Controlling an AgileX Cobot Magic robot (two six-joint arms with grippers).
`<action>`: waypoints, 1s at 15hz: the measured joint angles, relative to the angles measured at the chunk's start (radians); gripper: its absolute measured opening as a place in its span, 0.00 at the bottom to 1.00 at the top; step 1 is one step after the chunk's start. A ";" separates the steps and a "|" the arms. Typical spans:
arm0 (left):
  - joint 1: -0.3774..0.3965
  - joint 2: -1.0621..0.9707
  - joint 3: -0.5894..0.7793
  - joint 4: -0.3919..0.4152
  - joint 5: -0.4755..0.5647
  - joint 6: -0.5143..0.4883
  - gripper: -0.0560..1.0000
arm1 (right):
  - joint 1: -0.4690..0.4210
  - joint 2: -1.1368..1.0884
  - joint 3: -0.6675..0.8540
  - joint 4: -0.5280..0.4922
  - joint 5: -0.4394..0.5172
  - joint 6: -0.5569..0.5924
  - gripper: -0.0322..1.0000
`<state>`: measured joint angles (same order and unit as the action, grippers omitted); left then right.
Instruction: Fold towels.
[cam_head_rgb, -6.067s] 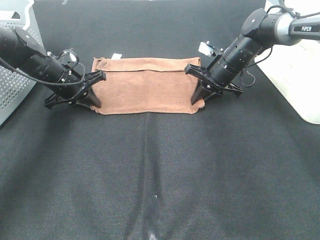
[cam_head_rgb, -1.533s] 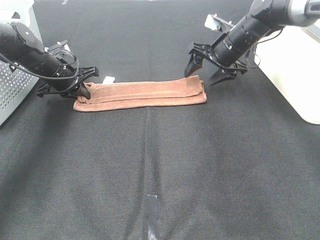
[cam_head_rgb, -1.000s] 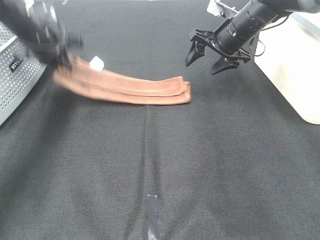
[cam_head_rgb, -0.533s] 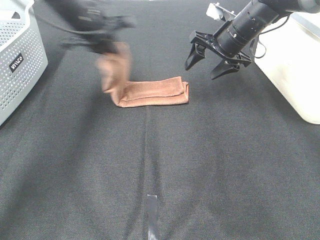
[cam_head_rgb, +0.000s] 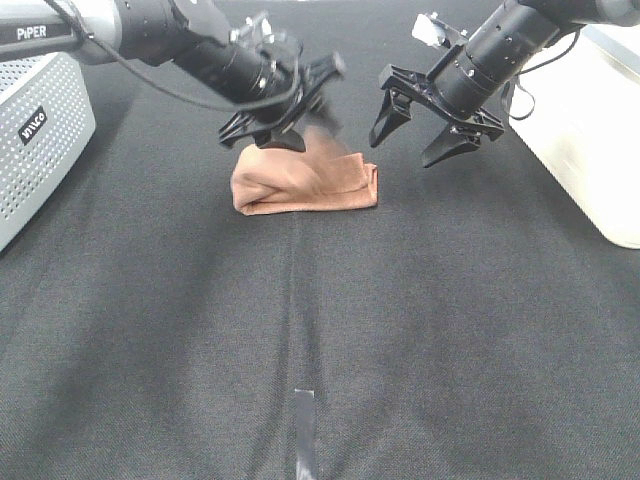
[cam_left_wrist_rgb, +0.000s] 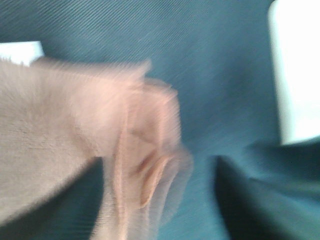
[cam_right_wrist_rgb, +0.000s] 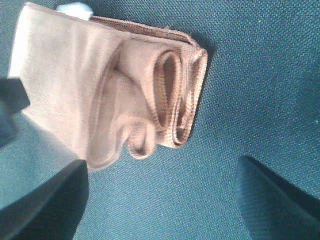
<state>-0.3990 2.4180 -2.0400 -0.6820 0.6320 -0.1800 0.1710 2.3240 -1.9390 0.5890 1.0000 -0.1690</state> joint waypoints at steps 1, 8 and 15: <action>0.000 0.000 0.000 -0.035 -0.003 0.000 0.70 | 0.000 -0.001 0.000 0.000 0.003 0.000 0.76; 0.149 -0.076 -0.061 -0.043 -0.022 0.090 0.71 | 0.042 -0.001 0.000 0.334 0.064 -0.195 0.76; 0.244 -0.083 -0.061 -0.022 0.045 0.093 0.71 | 0.124 0.137 -0.083 0.598 0.049 -0.296 0.76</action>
<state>-0.1550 2.3350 -2.1010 -0.7040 0.6770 -0.0870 0.2950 2.4610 -2.0220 1.1870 1.0490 -0.4650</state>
